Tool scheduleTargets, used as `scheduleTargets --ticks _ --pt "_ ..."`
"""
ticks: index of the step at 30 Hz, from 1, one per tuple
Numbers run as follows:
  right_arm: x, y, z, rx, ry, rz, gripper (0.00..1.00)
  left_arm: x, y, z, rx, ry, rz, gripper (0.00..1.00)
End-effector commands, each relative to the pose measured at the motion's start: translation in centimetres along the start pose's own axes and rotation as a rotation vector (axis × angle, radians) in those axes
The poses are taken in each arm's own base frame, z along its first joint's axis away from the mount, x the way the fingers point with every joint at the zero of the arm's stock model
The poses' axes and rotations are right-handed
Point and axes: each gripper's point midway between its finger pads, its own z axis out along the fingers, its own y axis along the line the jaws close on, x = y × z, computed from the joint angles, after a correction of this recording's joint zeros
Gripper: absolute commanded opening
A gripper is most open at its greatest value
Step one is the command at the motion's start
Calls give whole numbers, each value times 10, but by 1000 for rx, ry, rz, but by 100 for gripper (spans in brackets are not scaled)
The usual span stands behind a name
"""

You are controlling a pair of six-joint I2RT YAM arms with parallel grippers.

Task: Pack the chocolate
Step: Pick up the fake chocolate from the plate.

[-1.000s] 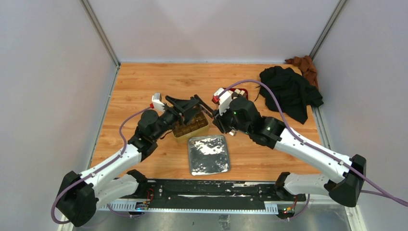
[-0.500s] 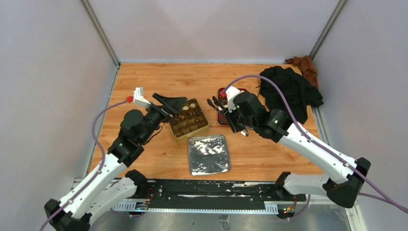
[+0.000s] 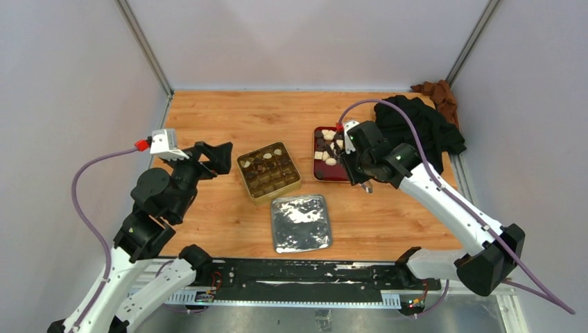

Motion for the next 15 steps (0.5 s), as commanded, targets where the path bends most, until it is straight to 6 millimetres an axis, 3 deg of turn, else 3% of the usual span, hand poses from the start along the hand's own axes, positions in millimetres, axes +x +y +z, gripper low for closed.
scheduleTargets --ticks 1,15 --pt "11 -15 9 10 82 48 36 -13 31 -14 -104 3 301 99" --pt "17 -52 54 72 222 101 36 2 68 -21 -213 -55 365 100"
